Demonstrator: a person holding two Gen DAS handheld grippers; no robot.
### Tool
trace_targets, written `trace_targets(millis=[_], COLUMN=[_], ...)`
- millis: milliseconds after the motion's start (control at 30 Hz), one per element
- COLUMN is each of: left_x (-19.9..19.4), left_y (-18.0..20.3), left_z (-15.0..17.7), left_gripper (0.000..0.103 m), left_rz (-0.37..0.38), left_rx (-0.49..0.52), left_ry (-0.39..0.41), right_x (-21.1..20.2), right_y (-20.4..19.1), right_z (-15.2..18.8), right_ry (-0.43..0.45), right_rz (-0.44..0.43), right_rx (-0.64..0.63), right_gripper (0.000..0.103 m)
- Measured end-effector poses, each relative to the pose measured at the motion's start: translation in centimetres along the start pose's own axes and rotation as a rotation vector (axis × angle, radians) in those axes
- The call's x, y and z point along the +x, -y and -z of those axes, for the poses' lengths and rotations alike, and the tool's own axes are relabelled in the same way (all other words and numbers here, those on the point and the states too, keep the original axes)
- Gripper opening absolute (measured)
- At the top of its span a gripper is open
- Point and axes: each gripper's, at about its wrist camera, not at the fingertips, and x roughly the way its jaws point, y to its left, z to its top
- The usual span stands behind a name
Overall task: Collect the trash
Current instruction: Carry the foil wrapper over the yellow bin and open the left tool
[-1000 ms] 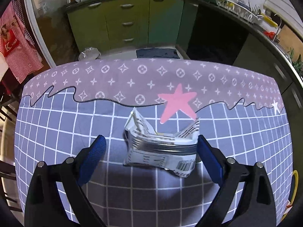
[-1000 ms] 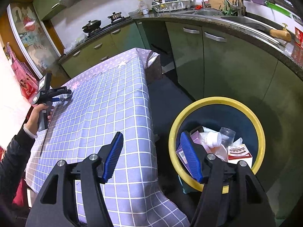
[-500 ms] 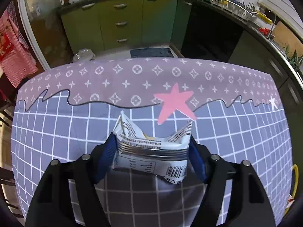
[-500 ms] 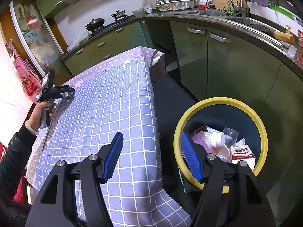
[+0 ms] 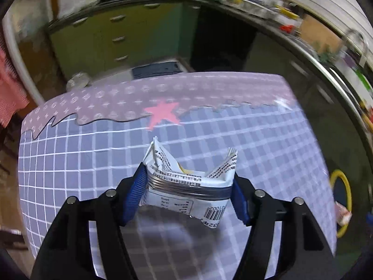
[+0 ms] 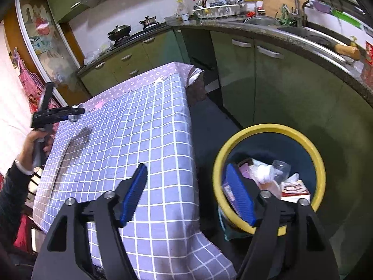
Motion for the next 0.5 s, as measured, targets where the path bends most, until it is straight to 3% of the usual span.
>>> trace_targets(millis=[133,267,367,500], left_x=[-3.8,-6.5,-7.2,-6.3], left_y=[6.4,13.0,18.6,26.5], left_z=[1.2,2.8,3.7,5.4], left_gripper=[0.063,0.063,0.064,0.064], left_rz=[0.093,0.220,0.333,0.447], left_rx=[0.134,0.257,0.334,0.426], left_ry=[0.013,0.008,-0.030,-0.101], right_x=[-2.6,-5.8,-7.7,-9.1], right_y=[2.1,5.2,7.6,10.6], right_z=[0.7,2.0,3.4,5.5], right_ry=[0.046,0.097,0.118,0.120], right_rz=[0.072,0.206,0.266,0.282], right_rx=[0.039,0.088,0.131,0.186], right_gripper=[0.071,0.073,0.073,0.073])
